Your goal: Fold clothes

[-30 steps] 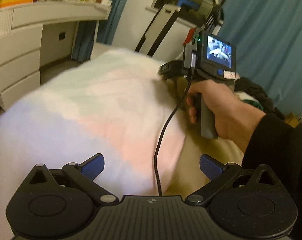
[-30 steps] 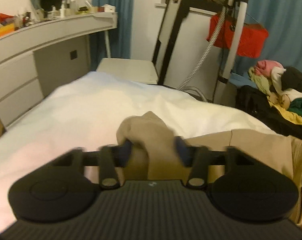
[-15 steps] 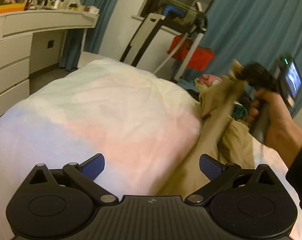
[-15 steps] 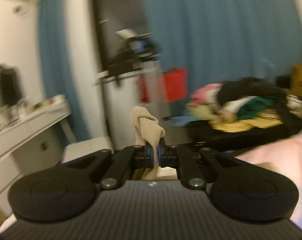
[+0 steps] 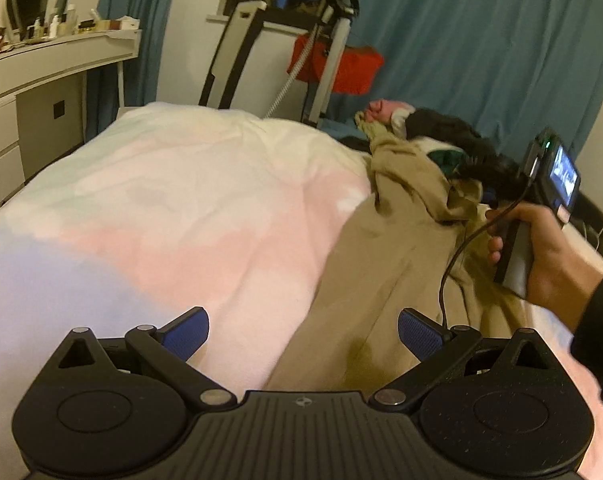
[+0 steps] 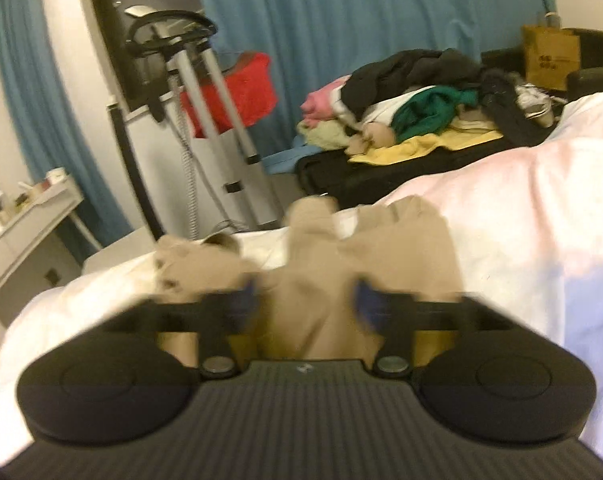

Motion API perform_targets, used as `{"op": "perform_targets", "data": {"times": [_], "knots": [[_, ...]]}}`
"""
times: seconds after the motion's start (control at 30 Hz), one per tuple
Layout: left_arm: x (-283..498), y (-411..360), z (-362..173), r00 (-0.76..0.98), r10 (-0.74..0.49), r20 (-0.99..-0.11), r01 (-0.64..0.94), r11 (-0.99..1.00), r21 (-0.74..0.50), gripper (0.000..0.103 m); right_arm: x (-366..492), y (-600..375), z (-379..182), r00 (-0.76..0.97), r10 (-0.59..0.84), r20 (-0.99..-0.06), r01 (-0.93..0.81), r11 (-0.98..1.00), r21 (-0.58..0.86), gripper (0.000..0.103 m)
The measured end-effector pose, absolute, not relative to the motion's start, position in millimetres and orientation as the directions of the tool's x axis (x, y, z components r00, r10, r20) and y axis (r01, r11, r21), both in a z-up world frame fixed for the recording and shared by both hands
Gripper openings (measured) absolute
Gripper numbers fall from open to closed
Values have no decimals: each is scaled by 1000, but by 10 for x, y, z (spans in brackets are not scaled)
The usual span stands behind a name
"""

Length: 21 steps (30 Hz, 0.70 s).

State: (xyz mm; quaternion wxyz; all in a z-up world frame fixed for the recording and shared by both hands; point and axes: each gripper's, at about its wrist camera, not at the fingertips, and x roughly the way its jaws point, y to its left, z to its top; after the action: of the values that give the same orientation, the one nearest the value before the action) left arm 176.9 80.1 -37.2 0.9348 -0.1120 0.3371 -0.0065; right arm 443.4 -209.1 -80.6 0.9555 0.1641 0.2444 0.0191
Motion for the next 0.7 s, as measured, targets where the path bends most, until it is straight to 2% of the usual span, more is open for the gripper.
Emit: {"op": "perform_targets", "data": {"times": [0.03,0.17,0.37,0.57,0.7], "knots": [[1792,782,-387,769,-90,-633,-58,976,-210,102,4383,-2067,-778,881,123,-457,32,948,317,81],[1797,715,-395,765,-104,-635,-25,981,-191,102,3928,-2030,-535,883,161,-440,-19,951,309,80],[1597,717,-269,774,-131,-620,6,980,-199,102,2636,-2101,-177,895,183,-407,-44,944,327,80],[1304,655,-72,788,-138,-601,45,985,-167,102,1215,-2240,-184,893,205,-401,-32,917,397,80],[1168,605,-14,755,-155,-637,59,984,-169,102,626,-2291,-272,890,185,-416,-17,927,375,80]]}}
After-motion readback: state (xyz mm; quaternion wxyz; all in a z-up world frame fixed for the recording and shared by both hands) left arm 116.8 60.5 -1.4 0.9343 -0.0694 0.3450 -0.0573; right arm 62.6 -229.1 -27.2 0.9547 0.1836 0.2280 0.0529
